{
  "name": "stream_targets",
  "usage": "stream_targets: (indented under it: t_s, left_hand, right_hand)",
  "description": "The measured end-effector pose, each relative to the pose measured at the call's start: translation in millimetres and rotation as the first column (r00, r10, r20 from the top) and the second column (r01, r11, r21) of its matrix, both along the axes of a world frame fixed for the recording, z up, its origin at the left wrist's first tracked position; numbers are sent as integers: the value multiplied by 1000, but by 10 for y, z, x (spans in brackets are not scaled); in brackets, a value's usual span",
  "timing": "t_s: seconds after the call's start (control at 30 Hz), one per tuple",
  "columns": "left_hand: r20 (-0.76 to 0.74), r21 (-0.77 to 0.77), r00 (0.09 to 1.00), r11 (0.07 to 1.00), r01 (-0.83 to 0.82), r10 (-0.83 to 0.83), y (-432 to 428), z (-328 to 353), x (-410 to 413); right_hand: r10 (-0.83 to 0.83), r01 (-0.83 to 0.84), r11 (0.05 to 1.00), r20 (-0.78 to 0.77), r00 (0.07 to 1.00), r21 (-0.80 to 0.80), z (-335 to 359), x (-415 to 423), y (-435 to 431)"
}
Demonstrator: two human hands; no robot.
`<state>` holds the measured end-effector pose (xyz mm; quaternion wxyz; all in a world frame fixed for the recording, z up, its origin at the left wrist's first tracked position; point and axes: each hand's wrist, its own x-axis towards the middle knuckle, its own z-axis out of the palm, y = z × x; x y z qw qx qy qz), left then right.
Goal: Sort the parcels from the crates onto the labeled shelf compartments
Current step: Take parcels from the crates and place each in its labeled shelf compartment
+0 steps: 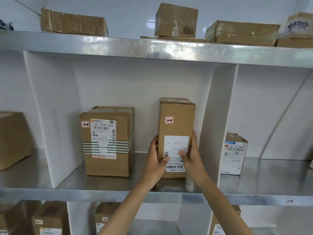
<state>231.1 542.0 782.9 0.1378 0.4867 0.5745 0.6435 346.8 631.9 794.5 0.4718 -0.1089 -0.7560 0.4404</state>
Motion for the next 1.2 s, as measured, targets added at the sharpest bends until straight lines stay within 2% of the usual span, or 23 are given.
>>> stream_targets:
  t_s: [0.43, 0.63, 0.83, 1.07, 1.2]
  left_hand:
    - [6, -45, 1000, 999, -26, 26, -80, 106, 41]
    - [10, -100, 996, 991, -85, 86, -153, 59, 84]
    - [-9, -67, 988, 986, -153, 153, -282, 49, 236]
    - [-65, 50, 970, 972, -229, 232, -583, 134, 538]
    - [-55, 122, 958, 954, -274, 282, -841, 191, 693]
  right_hand:
    - [-11, 12, 1000, 25, 1000, -4, 80, 109, -103]
    - [-29, 34, 991, 43, 999, -127, 39, 137, -231]
    - [-105, 111, 989, 71, 992, -96, -7, 328, -424]
    - [-220, 223, 969, -38, 975, 108, 68, 493, -751]
    - [-202, 212, 964, -73, 977, 160, 55, 505, -943]
